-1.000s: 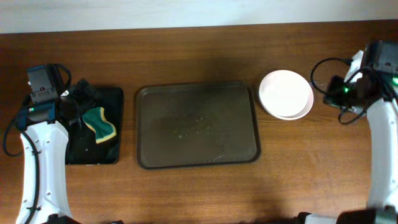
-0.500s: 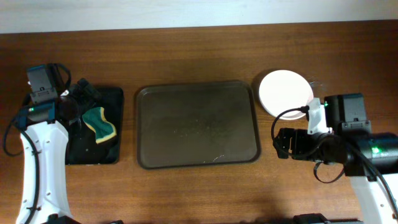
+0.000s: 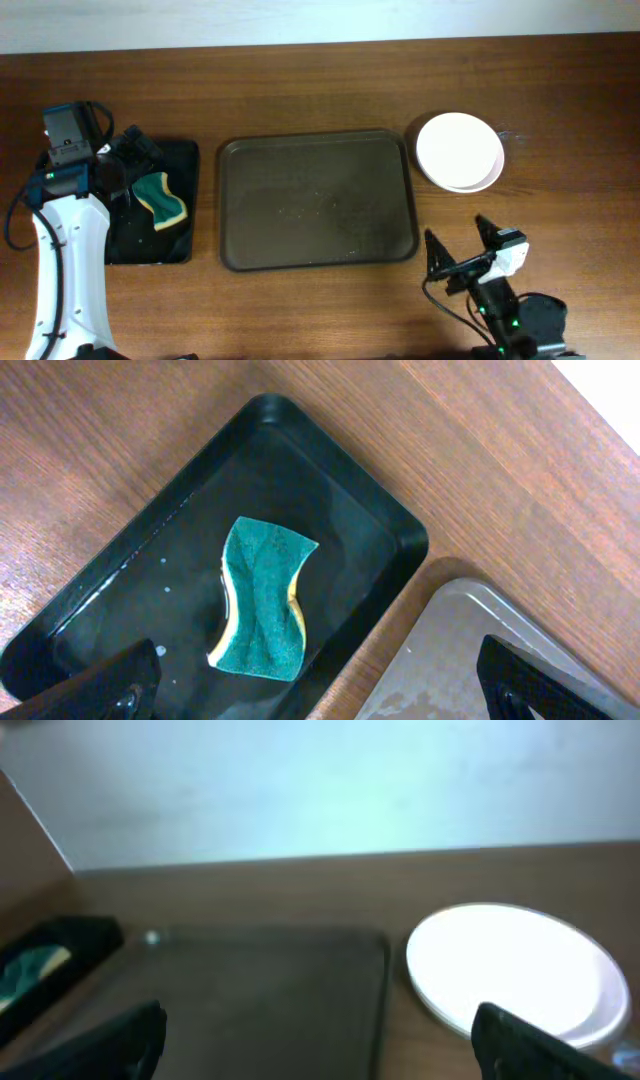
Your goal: Clean dirty plates on tray and stack at the side
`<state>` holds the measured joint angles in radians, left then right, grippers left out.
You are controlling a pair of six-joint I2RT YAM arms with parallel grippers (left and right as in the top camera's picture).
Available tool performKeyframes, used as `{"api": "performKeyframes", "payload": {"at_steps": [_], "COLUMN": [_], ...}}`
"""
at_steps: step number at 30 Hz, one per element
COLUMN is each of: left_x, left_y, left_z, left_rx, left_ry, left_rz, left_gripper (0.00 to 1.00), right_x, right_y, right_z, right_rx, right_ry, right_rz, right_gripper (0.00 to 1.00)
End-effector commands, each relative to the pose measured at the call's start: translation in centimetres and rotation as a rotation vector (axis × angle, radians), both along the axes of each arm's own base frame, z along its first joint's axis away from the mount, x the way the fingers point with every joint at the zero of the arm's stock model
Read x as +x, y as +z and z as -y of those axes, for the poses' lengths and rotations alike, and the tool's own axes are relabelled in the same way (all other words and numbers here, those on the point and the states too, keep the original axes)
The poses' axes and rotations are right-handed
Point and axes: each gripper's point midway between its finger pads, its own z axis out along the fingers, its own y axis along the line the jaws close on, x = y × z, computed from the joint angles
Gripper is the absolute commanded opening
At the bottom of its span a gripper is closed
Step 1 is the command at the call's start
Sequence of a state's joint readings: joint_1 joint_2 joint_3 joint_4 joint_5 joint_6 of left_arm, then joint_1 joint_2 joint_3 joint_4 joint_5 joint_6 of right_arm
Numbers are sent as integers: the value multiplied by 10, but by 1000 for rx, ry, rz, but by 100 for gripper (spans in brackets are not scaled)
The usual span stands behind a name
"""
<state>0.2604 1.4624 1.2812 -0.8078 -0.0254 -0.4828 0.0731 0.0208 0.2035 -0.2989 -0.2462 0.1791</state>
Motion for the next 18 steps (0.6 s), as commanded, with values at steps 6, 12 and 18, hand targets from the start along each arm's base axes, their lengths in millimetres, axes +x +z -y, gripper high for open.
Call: {"api": "performKeyframes", "payload": {"at_steps": [6,12,18], "left_x": [1,1,2], "left_y": [5,5,5], "left_z": [-1,-1,1], "left_rx": [3,3,3], "left_ry": [-3,-3,-10], "left_rz": [12,12,12], "left_gripper": [100,99,99], "right_x": [22,23,23], "right_y": [-21,-38,-38], "right_z": [20,36,36], "right_rx": [-6,-146,-146], "right_ry": [-128,-207,-207], "right_rz": [111,68,68], "right_gripper": [98,98,98]}}
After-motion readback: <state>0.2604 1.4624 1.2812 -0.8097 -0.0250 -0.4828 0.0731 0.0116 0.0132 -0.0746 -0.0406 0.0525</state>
